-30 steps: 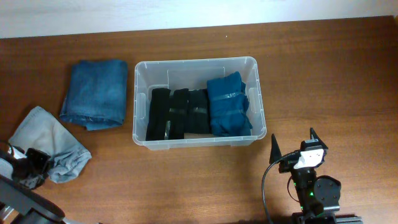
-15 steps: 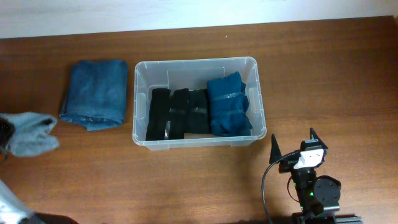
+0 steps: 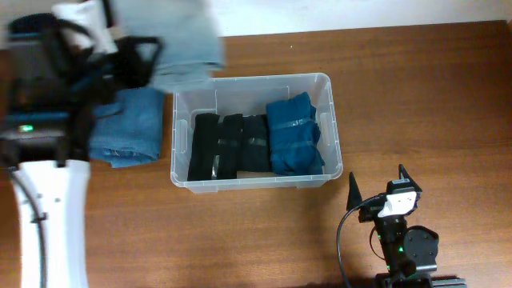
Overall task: Pack container
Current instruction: 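Lift the grey denim cloth and lower it into the bin's right side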
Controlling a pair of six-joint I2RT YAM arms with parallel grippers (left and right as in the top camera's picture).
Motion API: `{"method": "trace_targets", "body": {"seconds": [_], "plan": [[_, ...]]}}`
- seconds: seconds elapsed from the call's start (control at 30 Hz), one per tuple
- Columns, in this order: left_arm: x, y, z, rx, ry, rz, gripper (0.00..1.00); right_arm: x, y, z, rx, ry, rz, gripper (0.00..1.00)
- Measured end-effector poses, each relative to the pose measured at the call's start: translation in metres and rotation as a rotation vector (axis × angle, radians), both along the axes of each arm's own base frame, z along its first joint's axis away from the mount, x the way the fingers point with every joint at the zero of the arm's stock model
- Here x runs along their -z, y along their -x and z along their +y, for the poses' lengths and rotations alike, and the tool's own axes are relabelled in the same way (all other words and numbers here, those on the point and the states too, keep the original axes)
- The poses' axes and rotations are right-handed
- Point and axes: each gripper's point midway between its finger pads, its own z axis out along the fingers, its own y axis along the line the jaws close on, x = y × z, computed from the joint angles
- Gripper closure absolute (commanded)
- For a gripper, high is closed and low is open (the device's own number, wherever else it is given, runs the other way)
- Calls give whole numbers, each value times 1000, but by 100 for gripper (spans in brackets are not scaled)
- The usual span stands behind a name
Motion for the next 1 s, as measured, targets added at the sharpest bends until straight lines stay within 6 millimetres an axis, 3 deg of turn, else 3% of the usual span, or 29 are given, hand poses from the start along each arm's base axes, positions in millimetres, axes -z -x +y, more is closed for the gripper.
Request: {"method": "trace_targets", "body": {"seconds": [0.13, 0.23, 0.4, 0.5, 0.73, 0.87, 1.0], "plan": [[-10, 24, -90, 220, 24, -51, 99, 0, 0, 0, 0, 0, 0, 2], [3, 32, -146, 324, 26, -38, 99, 0, 0, 0, 0, -1, 0, 2], [52, 18, -199, 371, 33, 79, 100, 0, 0, 0, 0, 0, 0, 2], [79, 7, -207, 338, 29, 154, 99, 0, 0, 0, 0, 0, 0, 2], [111, -7, -206, 237, 17, 257, 99, 0, 0, 0, 0, 0, 0, 2], [122, -9, -205, 189, 17, 291, 99, 0, 0, 0, 0, 0, 0, 2], [157, -5, -201, 135, -2, 375, 100, 0, 0, 0, 0, 0, 0, 2]]}}
